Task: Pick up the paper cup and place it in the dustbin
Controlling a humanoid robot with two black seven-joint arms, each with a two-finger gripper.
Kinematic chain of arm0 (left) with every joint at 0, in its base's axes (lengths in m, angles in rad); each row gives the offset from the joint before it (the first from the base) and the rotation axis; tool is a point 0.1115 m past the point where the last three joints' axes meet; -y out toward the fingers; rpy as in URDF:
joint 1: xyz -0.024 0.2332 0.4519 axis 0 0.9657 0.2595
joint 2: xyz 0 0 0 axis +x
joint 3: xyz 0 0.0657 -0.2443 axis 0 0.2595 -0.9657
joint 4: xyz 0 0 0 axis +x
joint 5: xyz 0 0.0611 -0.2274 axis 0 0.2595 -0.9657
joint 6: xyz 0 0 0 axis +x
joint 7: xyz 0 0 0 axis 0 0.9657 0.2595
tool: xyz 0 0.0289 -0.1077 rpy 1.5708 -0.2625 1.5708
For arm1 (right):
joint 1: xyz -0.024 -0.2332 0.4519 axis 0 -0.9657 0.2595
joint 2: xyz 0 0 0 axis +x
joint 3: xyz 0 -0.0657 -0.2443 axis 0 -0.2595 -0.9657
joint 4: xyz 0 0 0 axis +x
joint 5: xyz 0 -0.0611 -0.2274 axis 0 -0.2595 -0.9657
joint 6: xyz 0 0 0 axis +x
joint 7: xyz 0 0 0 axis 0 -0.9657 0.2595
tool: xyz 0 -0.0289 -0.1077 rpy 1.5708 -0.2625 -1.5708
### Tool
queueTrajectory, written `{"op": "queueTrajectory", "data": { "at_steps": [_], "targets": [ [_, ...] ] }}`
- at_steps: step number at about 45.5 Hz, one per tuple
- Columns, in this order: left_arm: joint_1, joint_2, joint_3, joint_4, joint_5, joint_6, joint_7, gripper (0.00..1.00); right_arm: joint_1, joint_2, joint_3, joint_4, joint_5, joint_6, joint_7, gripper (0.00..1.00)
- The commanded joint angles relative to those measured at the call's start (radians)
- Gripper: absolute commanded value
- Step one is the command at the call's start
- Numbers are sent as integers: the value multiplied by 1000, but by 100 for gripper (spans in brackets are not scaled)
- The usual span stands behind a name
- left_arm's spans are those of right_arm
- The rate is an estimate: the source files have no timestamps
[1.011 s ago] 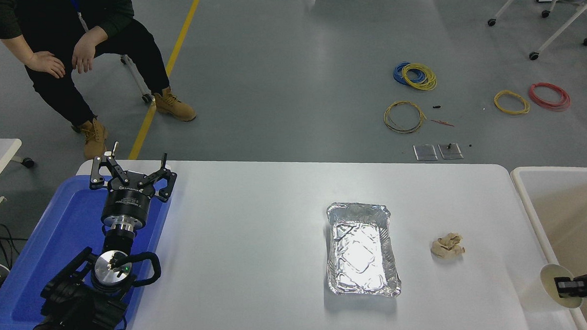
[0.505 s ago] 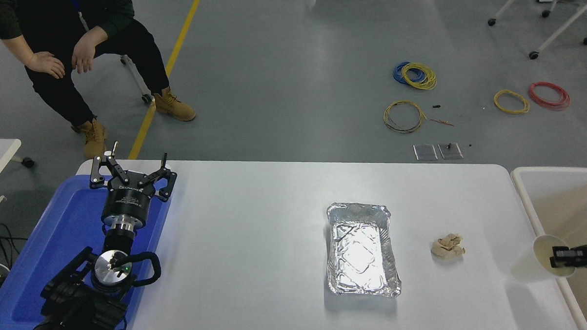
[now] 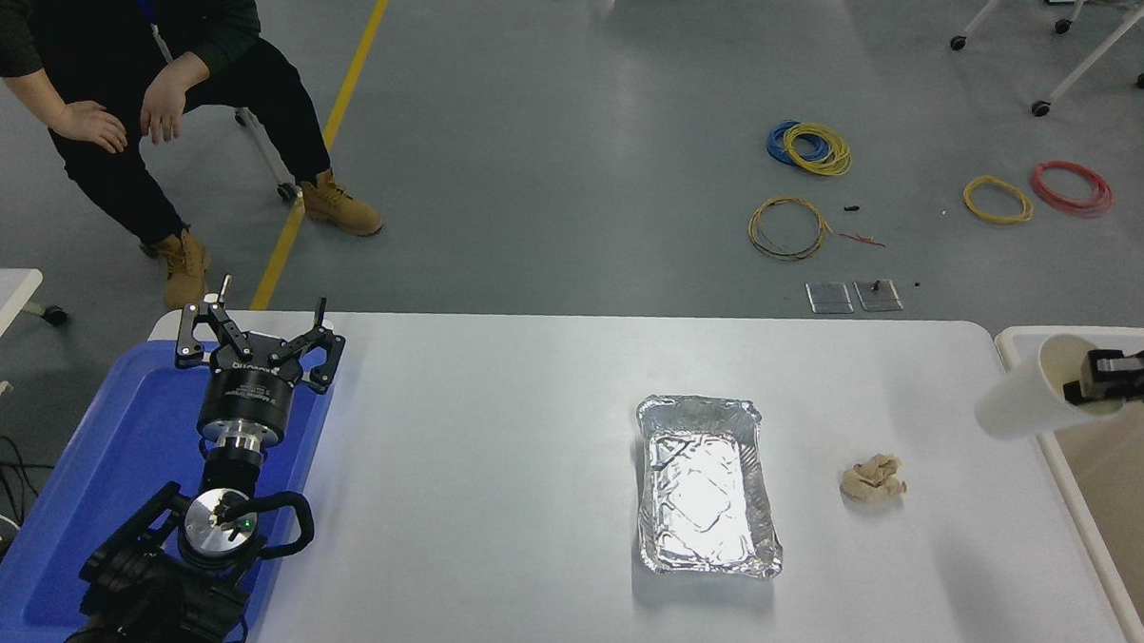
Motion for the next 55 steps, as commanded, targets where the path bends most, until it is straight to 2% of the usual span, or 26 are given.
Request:
{"op": "queueTrajectory", "data": {
  "at_steps": [1,23,39,45,55],
  "targets": [
    [0,0,0,0,-1,0,0,100,149,6,-1,3,-3,93,-2,0],
    [0,0,0,0,-1,0,0,100,182,38,-4,0,-3,97,-5,0],
    [0,0,0,0,-1,0,0,100,133,40,-6,-90,16,88,-4,0],
    [0,0,0,0,1,0,0,100,73,40,-3,-175,29,79,-2,0],
    [0,0,0,0,-1,0,0,100,-96,66,-3,-419,138,21,-2,0]
  ]
}}
